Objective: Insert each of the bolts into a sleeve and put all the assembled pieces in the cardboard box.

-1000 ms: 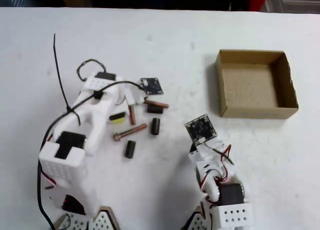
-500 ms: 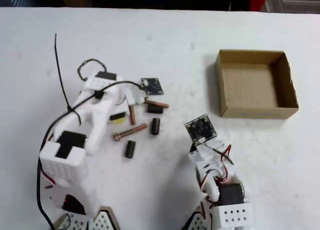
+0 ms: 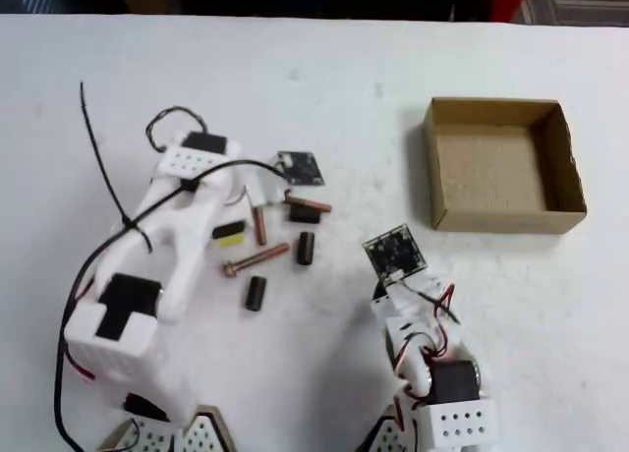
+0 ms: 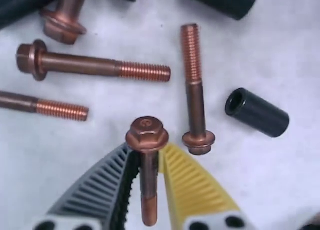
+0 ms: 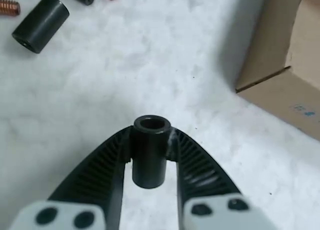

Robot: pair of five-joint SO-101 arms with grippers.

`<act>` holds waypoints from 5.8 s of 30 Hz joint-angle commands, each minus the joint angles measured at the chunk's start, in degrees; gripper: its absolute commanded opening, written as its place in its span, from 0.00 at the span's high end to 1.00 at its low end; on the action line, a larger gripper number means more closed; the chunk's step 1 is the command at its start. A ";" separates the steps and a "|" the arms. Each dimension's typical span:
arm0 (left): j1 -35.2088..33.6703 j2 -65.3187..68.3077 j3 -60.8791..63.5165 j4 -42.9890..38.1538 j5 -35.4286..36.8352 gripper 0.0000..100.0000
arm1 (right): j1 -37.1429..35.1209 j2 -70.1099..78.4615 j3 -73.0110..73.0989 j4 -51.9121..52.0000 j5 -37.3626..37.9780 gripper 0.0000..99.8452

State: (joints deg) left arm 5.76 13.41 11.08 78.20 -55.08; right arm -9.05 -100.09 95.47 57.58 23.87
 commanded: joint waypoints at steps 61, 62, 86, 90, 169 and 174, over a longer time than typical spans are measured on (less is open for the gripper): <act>1.19 -71.16 37.71 -21.36 64.00 0.98 | -27.21 0.40 1.58 -33.19 -19.08 0.98; 1.54 -71.16 37.71 -22.07 64.35 0.98 | -27.82 0.13 1.58 -33.19 -18.99 0.98; 9.54 -74.77 37.89 -29.89 64.79 0.98 | -25.36 0.13 1.58 -31.16 -19.52 0.98; 9.19 -81.89 39.82 -29.63 64.79 0.98 | -25.36 0.13 1.58 -31.43 -19.52 0.98; 18.95 -100.44 59.34 -53.01 74.81 0.98 | -28.53 0.13 1.58 -38.02 -14.59 0.98; 18.95 -100.44 61.71 -54.24 74.73 0.98 | -28.53 0.13 1.58 -38.02 -14.59 0.98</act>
State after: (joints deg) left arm 25.36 -86.81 73.49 27.56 19.30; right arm -37.10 -99.65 96.70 20.92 7.96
